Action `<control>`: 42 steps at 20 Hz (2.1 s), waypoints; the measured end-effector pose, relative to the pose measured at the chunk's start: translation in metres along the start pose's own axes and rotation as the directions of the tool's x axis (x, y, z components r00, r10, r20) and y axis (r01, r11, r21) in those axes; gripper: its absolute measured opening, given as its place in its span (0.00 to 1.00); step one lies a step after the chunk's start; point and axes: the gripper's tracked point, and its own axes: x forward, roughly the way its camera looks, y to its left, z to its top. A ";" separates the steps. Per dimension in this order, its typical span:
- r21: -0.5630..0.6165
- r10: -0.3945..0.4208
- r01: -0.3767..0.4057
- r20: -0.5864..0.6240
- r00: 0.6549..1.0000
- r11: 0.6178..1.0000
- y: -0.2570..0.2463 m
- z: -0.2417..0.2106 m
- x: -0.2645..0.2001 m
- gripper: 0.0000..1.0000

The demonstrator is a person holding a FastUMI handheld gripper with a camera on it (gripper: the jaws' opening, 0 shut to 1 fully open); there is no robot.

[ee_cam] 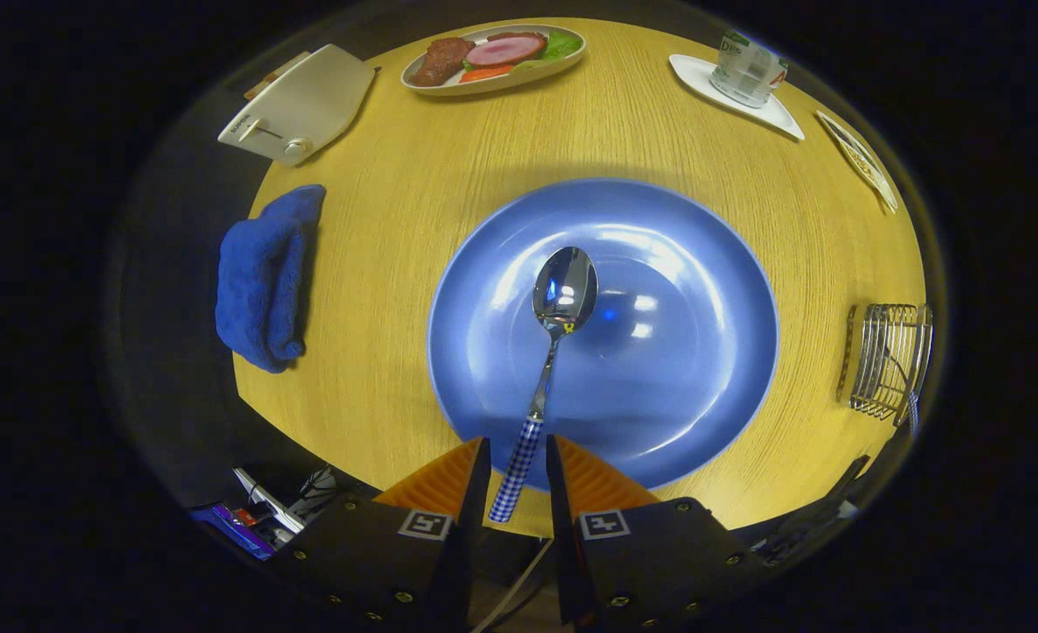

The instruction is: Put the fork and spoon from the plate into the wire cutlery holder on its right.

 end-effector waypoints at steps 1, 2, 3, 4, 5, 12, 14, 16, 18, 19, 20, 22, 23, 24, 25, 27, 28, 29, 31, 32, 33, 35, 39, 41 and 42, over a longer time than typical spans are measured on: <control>0.002 -0.005 0.005 -0.002 1.000 1.000 -0.002 0.000 0.001 0.38; -0.002 -0.003 0.003 -0.005 1.000 1.000 -0.002 0.000 0.004 0.38; -0.004 0.012 -0.012 -0.016 1.000 1.000 -0.002 -0.007 0.012 0.38; -0.003 -0.012 0.011 -0.023 1.000 1.000 -0.006 -0.002 -0.005 0.28; -0.020 -0.017 0.017 -0.030 0.999 1.000 -0.010 -0.005 0.011 0.18; -0.203 -0.092 0.077 -0.066 0.994 0.976 -0.029 -0.009 0.005 0.03; -0.234 -0.102 0.082 -0.076 0.992 0.969 -0.032 -0.013 0.004 0.03; -0.291 -0.131 0.100 -0.088 0.988 0.951 -0.041 -0.014 -0.001 0.03; -0.375 -0.191 0.141 -0.099 0.977 0.916 -0.056 -0.015 -0.012 0.03; -0.407 -0.216 0.158 -0.100 0.971 0.900 -0.062 -0.015 -0.019 0.03; -0.426 -0.229 0.165 -0.103 0.968 0.890 -0.065 -0.014 -0.024 0.03; -0.447 -0.232 0.155 -0.122 0.965 0.881 -0.067 -0.017 -0.033 0.03; -0.453 -0.236 0.153 -0.133 0.963 0.878 -0.068 -0.020 -0.037 0.03; -0.465 -0.243 0.152 -0.142 0.960 0.872 -0.071 -0.022 -0.042 0.03; -0.473 -0.249 0.150 -0.154 0.956 0.868 -0.074 -0.025 -0.047 0.03; -0.480 -0.252 0.138 -0.184 0.950 0.866 -0.082 -0.035 -0.059 0.03; -0.482 -0.260 0.140 -0.193 0.946 0.865 -0.089 -0.038 -0.066 0.03; -0.482 -0.271 0.148 -0.197 0.942 0.863 -0.097 -0.040 -0.073 0.03; -0.483 -0.298 0.174 -0.194 0.934 0.858 -0.114 -0.041 -0.090 0.03; -0.479 -0.306 0.183 -0.192 0.932 0.859 -0.121 -0.042 -0.096 0.03; -0.472 -0.313 0.192 -0.194 0.930 0.861 -0.129 -0.043 -0.101 0.03; -0.461 -0.322 0.206 -0.189 0.928 0.863 -0.142 -0.043 -0.111 0.03; -0.432 -0.312 0.202 -0.203 0.928 0.879 -0.156 -0.049 -0.127 0.03; -0.430 -0.319 0.206 -0.210 0.924 0.879 -0.165 -0.053 -0.136 0.03; -0.428 -0.326 0.212 -0.212 0.921 0.878 -0.170 -0.055 -0.141 0.03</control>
